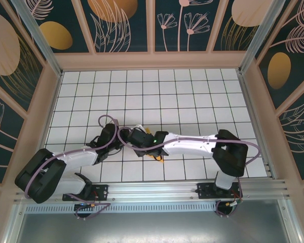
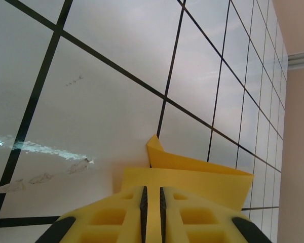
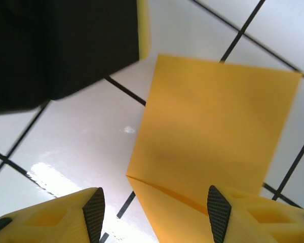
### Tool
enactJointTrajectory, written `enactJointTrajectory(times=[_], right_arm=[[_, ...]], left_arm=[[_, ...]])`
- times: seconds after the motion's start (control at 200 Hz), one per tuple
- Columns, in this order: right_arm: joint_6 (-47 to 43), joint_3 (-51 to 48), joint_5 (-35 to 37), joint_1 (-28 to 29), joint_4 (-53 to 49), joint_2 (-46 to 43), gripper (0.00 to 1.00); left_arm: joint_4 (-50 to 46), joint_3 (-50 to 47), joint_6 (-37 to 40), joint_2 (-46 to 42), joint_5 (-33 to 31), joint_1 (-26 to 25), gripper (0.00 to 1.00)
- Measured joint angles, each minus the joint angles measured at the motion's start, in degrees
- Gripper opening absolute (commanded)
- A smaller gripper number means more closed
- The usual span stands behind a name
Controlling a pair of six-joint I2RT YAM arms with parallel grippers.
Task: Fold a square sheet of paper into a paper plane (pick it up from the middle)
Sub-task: Turn over the paper at the bottom-center of the table.
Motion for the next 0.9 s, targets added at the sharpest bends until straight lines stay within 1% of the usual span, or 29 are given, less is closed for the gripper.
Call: enactJointTrajectory(times=[0.085,0.16,0.195,0.205,0.24,0.25,0.325,0.355,0.375,0.395,0.405,0.44,0.47,0.5,0.555,0.585,0.625,0.751,0.811,0.901], right_arm=[[-0.52,-1.18,0.33,-0.22,1.01,-2.49,0.60],[-0.48,-1.46,2.03,-0.13,1.05,-3.85,0.61],[-0.39,-2.10,3.23,0.13,1.53,-5.11,0.67],[-0.04,-2.38,3.69,0.17,1.66,-5.73,0.70],[0.50,-3.80,4.98,0.48,2.40,-8.00,0.95],[0.13,-4.35,5.33,0.55,2.71,-8.76,0.98],[0.76,-8.39,6.62,0.63,4.66,-15.72,0.99],[0.90,-9.92,6.03,0.11,5.46,-18.56,0.99],[1.05,-10.78,5.20,-0.55,5.90,-20.28,0.93],[1.20,-11.34,3.91,-1.22,6.29,-21.49,0.80],[1.20,-11.63,3.06,-1.90,6.43,-22.12,0.72],[2.05,-12.26,-0.15,-4.20,7.13,-23.41,0.48],[3.08,-12.90,-3.89,-6.88,8.37,-23.91,0.31],[3.87,-13.53,-7.39,-9.49,9.62,-23.91,0.20],[5.75,-15.28,-13.94,-13.92,11.96,-23.08,0.12],[6.80,-16.50,-17.09,-15.54,12.98,-22.40,0.04],[8.00,-17.88,-20.79,-16.46,13.57,-21.33,0.00],[10.80,-19.50,-29.22,-16.50,13.90,-16.92,0.00],[11.30,-19.56,-31.74,-16.79,14.03,-14.84,0.00],[11.80,-19.58,-33.68,-17.75,14.23,-12.31,0.00]], left_arm=[[0.46,-0.09,-0.20,0.00,0.24,0.24,0.19],[0.52,-0.09,-0.17,-0.17,0.28,0.28,0.19],[0.52,-0.09,-0.17,-0.31,0.26,0.28,0.19],[0.50,-0.09,-0.15,-0.42,0.24,0.28,0.19],[0.46,-0.09,-0.13,-0.66,0.24,0.37,0.19],[0.46,-0.09,-0.13,-0.72,0.22,0.37,0.19],[0.44,-0.09,0.07,-1.53,0.20,0.37,0.19],[0.44,-0.09,0.17,-1.77,0.20,0.37,0.19],[0.44,-0.09,0.35,-1.90,0.24,0.37,0.19],[0.44,-0.09,0.44,-2.01,0.24,0.37,0.19],[0.44,-0.09,0.50,-2.01,0.26,0.37,0.19],[0.44,-0.07,0.74,-2.05,0.44,0.37,0.19],[0.44,-0.07,1.01,-2.03,0.72,0.37,0.19],[0.44,-0.07,1.29,-2.03,0.90,0.37,0.19],[0.44,0.07,1.68,-1.95,1.53,0.37,0.19],[0.44,0.26,1.99,-1.77,1.86,0.37,0.19],[0.44,0.52,2.16,-1.53,2.47,0.37,0.19],[0.83,1.03,2.71,-0.50,4.07,0.37,0.19],[0.90,1.31,2.95,0.31,4.92,0.37,0.19],[0.98,1.92,3.15,1.75,6.60,0.37,0.18]])
